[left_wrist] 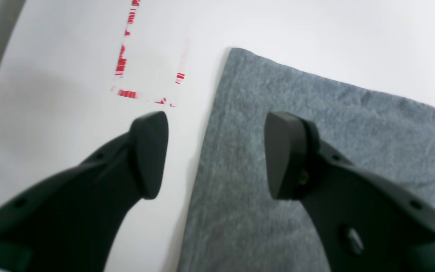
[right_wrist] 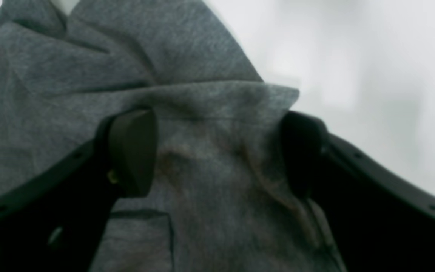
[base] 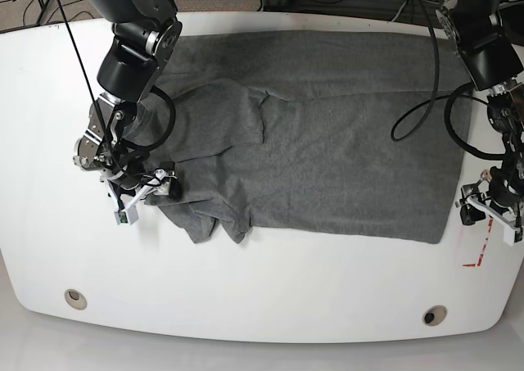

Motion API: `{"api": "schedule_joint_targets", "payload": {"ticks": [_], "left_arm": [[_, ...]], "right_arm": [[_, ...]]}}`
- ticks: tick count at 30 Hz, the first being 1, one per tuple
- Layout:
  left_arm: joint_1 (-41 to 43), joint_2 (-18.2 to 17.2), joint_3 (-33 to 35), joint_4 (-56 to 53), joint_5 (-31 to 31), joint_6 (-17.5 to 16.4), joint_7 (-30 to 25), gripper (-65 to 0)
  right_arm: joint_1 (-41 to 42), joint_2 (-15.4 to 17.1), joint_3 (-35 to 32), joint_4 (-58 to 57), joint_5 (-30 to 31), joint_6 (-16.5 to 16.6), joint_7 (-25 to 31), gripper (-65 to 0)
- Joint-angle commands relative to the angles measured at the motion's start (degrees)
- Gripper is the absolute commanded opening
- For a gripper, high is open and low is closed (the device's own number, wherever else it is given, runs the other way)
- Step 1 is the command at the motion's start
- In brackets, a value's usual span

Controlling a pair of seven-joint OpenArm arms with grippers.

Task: Fold the T-shirt properly
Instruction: 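Move both grippers to the T-shirt hem corners and pinch them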

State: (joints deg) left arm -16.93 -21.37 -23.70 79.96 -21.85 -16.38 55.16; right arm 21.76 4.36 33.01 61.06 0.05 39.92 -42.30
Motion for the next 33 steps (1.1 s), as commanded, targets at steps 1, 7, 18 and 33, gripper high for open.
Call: {"api": "schedule_joint_targets", "payload": {"ticks": [1,7,18,33], "left_arm": [[-2.6,-1.5,0.5,-1.6,-0.2,0.0,-2.2,-26.7],[-6.9,-2.0,4.1,-11.0,3.1,0.0,-6.0,-26.5],[-16.3,-2.0,11.2,-34.2,7.5,0.1,-19.2,-23.7],[-20.8,-1.4,14.6,-51.0,10.3,0.1,-30.0,-15.7]], "right_arm": [[0.9,0.4,0.0,0.8,0.3,0.1,-0.3,-27.7],[0.8,0.5,0.0,0.8,0.3,0.1,-0.2,-57.7],[0.8,0.5,-0.1,0.8,0.3,0.1,-0.2,-64.8],[0.7,0.5,-0.1,1.0,0.3,0.1,-0.2,-64.7]]}}
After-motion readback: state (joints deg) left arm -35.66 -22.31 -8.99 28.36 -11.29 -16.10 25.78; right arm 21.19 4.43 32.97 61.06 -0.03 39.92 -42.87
